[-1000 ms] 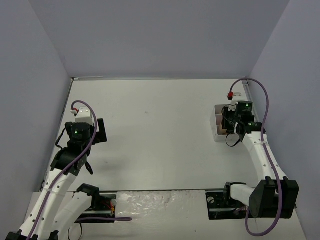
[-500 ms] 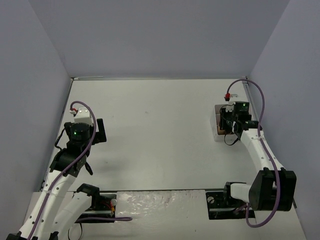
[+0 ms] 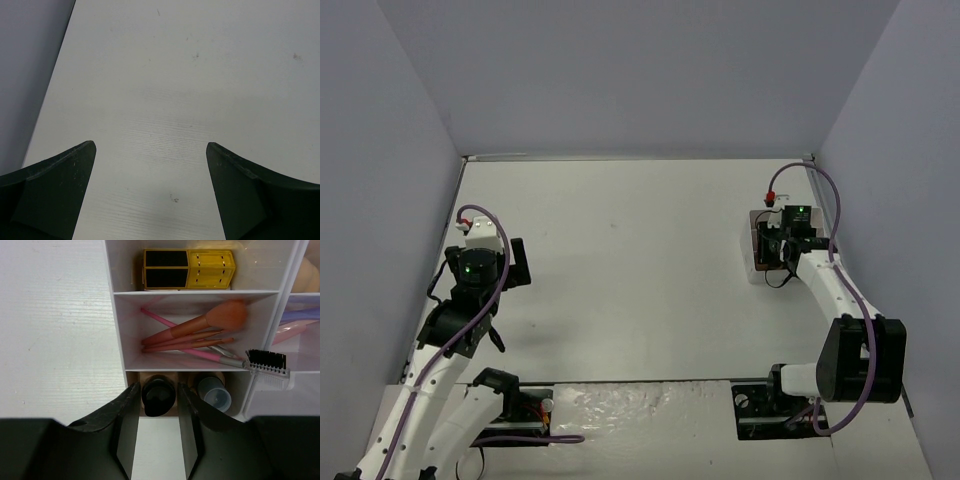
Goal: Organize the makeup
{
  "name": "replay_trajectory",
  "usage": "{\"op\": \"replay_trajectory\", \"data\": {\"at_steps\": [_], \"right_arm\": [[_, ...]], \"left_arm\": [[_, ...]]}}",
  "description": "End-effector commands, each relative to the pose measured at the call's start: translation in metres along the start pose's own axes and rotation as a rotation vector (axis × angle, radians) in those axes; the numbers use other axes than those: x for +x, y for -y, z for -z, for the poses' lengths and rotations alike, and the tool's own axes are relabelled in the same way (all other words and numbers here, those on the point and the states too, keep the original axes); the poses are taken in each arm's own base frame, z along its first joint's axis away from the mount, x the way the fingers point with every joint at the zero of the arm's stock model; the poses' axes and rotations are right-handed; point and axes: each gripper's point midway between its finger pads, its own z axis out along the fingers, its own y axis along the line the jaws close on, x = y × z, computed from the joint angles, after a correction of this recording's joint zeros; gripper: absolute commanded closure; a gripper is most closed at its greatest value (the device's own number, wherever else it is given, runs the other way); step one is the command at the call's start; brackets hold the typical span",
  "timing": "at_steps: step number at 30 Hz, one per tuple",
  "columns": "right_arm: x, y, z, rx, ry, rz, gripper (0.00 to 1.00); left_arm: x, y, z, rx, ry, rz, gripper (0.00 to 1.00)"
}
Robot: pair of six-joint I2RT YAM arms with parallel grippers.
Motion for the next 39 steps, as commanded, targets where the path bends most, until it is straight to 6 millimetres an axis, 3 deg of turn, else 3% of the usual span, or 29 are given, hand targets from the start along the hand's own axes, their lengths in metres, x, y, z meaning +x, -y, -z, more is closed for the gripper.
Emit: {"op": "replay_trajectory", "data": {"at_steps": [1, 7, 11, 16, 20, 23, 28, 32, 35, 39], "right_arm": [[-0.037, 0.007, 0.002, 0.027, 0.114, 0.001, 0.67], [-0.041, 0.007, 0.009, 0.030, 0.137, -0.005, 0.50], [-0.053, 0.007, 0.026, 0.037, 0.184, -0.012, 0.37], [-0.092, 0.010, 0.083, 0.068, 0.340, -0.020, 0.19], [-0.123, 0.008, 0.148, 0.083, 0.505, -0.041, 0.06], [-0.133, 0.009, 0.200, 0.105, 0.619, -0.048, 0.00], [-0.127, 0.013, 0.272, 0.159, 0.783, -0.080, 0.00], [-0.104, 0.019, 0.318, 0.215, 0.894, -0.112, 0.00], [-0.086, 0.023, 0.341, 0.249, 0.929, -0.131, 0.00], [-0.069, 0.022, 0.360, 0.254, 0.972, -0.126, 0.00]], "left_arm": [[-0.021, -0.002, 0.002, -0.013, 0.069, 0.009, 0.09], [-0.021, -0.002, 0.002, -0.014, 0.067, 0.008, 0.09], [-0.021, -0.002, 0.001, -0.016, 0.064, 0.006, 0.09], [-0.019, -0.001, -0.001, -0.018, 0.051, 0.009, 0.09], [-0.025, 0.001, 0.001, -0.007, 0.036, 0.014, 0.09], [-0.040, 0.001, 0.011, 0.000, 0.043, 0.014, 0.09], [-0.076, 0.000, 0.035, 0.020, 0.071, 0.042, 0.09], [-0.103, 0.002, 0.058, 0.065, 0.096, 0.055, 0.09], [-0.126, 0.001, 0.077, 0.091, 0.149, 0.076, 0.09], [-0.135, -0.002, 0.089, 0.098, 0.167, 0.069, 0.09]]}}
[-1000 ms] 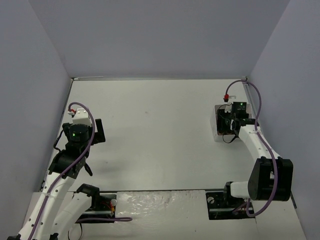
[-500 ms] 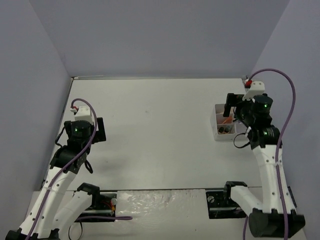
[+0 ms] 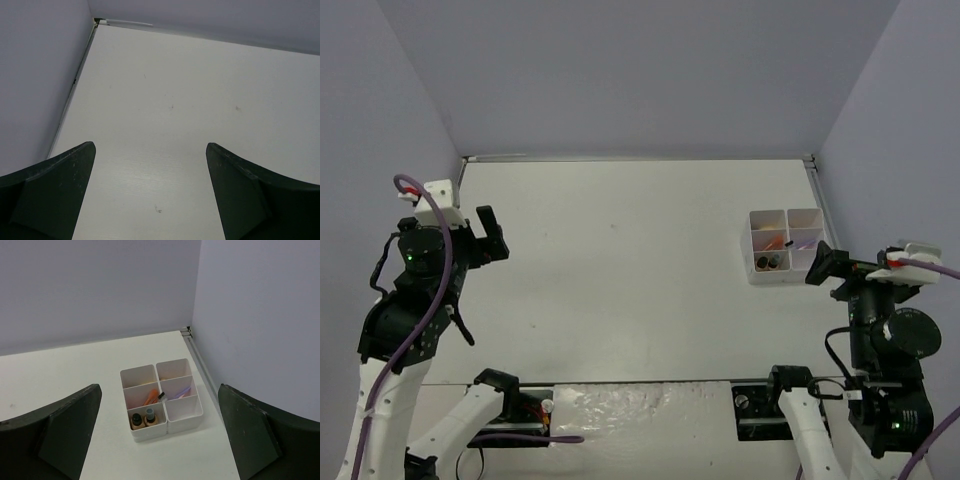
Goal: Organize the makeup
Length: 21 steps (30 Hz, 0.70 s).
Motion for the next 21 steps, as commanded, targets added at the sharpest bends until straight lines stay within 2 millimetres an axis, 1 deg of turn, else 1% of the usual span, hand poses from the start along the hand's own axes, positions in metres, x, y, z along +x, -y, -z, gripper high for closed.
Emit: {"op": "replay_trajectory", "data": {"at_steps": [1, 4, 7, 10, 16, 21], "right_arm": [[-0.013, 0.010, 0.018, 0.042, 0.050, -0.010, 0.00], [-0.016, 0.016, 0.026, 0.069, 0.064, -0.021, 0.00], [-0.019, 0.023, 0.034, 0.104, 0.073, -0.023, 0.00], [-0.020, 0.028, 0.040, 0.126, 0.089, -0.027, 0.00], [-0.023, 0.031, 0.051, 0.130, 0.121, -0.036, 0.00], [-0.020, 0.027, 0.049, 0.112, 0.111, -0.033, 0.00]], "left_arm": [[-0.016, 0.001, 0.013, 0.018, 0.020, -0.003, 0.09], [-0.020, -0.002, 0.017, 0.007, 0.027, -0.014, 0.09], [-0.025, -0.003, 0.015, -0.006, 0.027, -0.030, 0.09], [-0.029, 0.004, 0.012, 0.018, 0.027, -0.031, 0.09], [-0.026, 0.016, 0.004, 0.052, 0.003, -0.022, 0.09], [-0.025, 0.018, -0.001, 0.051, -0.008, -0.035, 0.09]]}}
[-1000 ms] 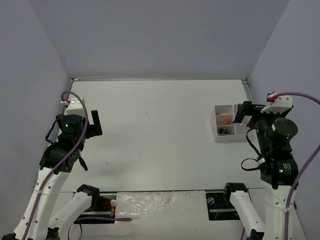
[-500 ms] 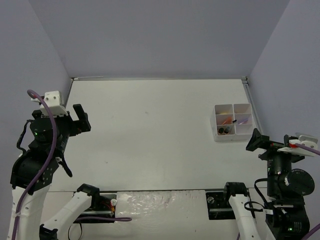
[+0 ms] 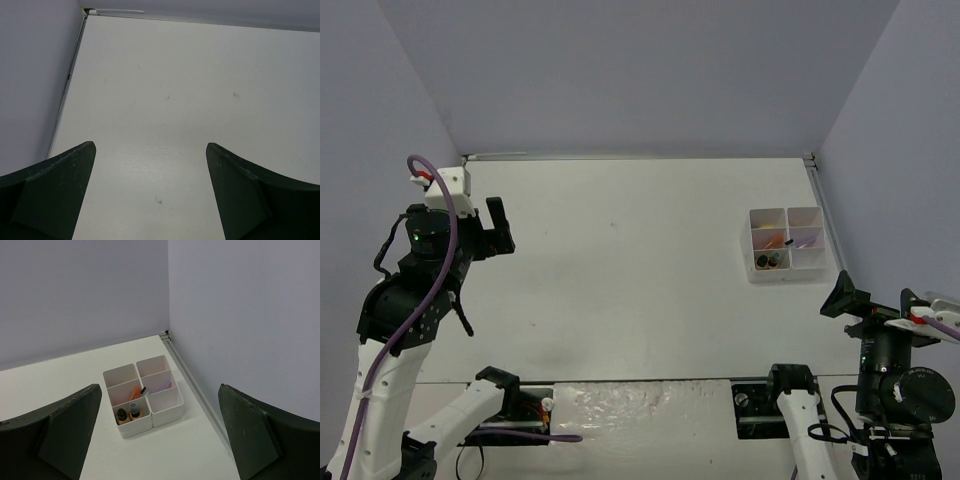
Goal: Organize the makeup
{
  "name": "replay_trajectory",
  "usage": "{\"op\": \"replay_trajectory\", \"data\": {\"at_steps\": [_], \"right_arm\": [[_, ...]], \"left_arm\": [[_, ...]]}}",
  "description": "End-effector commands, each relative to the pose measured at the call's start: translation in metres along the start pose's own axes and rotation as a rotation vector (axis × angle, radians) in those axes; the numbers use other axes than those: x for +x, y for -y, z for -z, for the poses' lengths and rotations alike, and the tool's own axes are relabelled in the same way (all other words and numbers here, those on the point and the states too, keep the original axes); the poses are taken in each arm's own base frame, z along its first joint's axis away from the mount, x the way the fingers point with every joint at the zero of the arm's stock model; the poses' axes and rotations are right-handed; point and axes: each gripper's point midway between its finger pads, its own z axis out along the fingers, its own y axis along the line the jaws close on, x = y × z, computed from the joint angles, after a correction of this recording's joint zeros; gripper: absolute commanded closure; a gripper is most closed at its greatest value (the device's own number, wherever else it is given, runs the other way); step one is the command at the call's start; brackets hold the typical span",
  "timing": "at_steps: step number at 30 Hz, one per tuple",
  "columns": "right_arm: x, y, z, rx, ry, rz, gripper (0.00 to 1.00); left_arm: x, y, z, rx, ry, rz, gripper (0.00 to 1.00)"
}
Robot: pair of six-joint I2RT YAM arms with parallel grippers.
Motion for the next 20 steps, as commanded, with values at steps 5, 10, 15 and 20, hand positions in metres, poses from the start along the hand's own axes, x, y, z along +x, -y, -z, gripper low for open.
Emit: {"op": "replay_trajectory", "data": {"at_steps": [5, 10, 15, 20], "right_arm": [[-0.012, -0.008, -0.013, -0.026, 0.019, -0.006, 0.00], [-0.013, -0.016, -0.016, -0.066, 0.010, -0.004, 0.00], [-0.016, -0.019, -0.017, -0.083, 0.011, -0.006, 0.00], [-0.014, -0.023, -0.020, -0.099, -0.002, -0.004, 0.00]], "left_arm": [[-0.017, 0.004, 0.001, 0.014, 0.049, 0.001, 0.09], [-0.014, 0.000, 0.000, -0.001, 0.067, 0.005, 0.09], [-0.015, 0.001, -0.001, 0.001, 0.083, 0.007, 0.09], [-0.012, -0.001, -0.001, -0.005, 0.084, 0.009, 0.09]]}}
